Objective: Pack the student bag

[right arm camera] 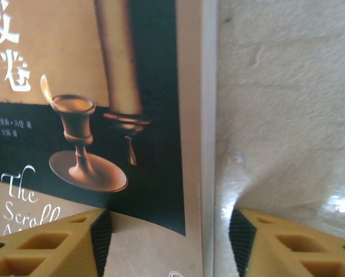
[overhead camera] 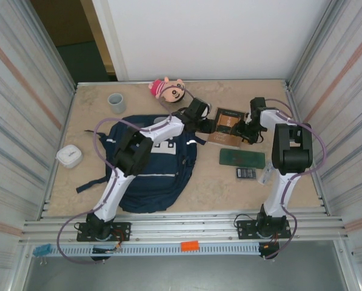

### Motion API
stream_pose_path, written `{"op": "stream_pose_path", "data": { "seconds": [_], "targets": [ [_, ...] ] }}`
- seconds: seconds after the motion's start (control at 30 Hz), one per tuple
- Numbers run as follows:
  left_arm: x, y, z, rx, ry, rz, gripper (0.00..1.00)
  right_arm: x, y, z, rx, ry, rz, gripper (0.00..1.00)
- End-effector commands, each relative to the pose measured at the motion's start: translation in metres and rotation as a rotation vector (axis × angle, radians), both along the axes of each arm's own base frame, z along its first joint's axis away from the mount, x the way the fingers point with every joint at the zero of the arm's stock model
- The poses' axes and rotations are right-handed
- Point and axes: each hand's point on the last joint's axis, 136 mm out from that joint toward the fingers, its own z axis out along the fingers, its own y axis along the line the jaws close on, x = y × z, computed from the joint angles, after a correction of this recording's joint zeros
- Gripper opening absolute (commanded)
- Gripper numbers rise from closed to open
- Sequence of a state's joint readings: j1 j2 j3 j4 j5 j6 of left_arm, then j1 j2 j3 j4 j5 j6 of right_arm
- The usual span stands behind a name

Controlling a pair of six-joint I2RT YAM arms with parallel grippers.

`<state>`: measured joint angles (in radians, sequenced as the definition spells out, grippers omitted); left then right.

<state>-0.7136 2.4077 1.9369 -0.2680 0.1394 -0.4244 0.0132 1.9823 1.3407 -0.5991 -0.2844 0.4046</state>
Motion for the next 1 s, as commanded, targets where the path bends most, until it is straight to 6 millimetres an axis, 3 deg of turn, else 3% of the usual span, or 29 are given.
{"op": "stream_pose_path", "data": {
  "seconds": [0.0,0.1,0.23,0.47,0.73,0.83,0.97],
  "targets": [
    [-0.009,-0.004,-0.022,0.019,0.063,-0.011,0.51,-0.007,0.01,-0.018,-0.008,0.052,0.031,0.49],
    [-0.015,-0.012,-0.029,-0.005,0.088,-0.032,0.51,-0.014,0.011,-0.023,-0.014,0.073,0.032,0.38],
    [-0.025,-0.03,-0.026,-0.107,0.137,-0.073,0.5,-0.02,0.02,-0.022,0.019,0.075,0.046,0.3],
    [-0.048,-0.067,0.022,-0.302,0.166,-0.177,0.5,-0.028,0.048,-0.018,0.104,0.062,0.074,0.27],
    [-0.05,-0.052,0.097,-0.423,0.07,-0.197,0.51,-0.032,0.051,-0.005,0.15,0.026,0.057,0.25],
    [-0.05,-0.045,0.102,-0.429,0.061,-0.193,0.51,-0.031,0.051,-0.002,0.163,0.012,0.053,0.25],
    [-0.054,-0.049,0.092,-0.463,0.102,-0.212,0.51,-0.03,0.058,0.001,0.201,-0.003,0.053,0.24]
  ]
}}
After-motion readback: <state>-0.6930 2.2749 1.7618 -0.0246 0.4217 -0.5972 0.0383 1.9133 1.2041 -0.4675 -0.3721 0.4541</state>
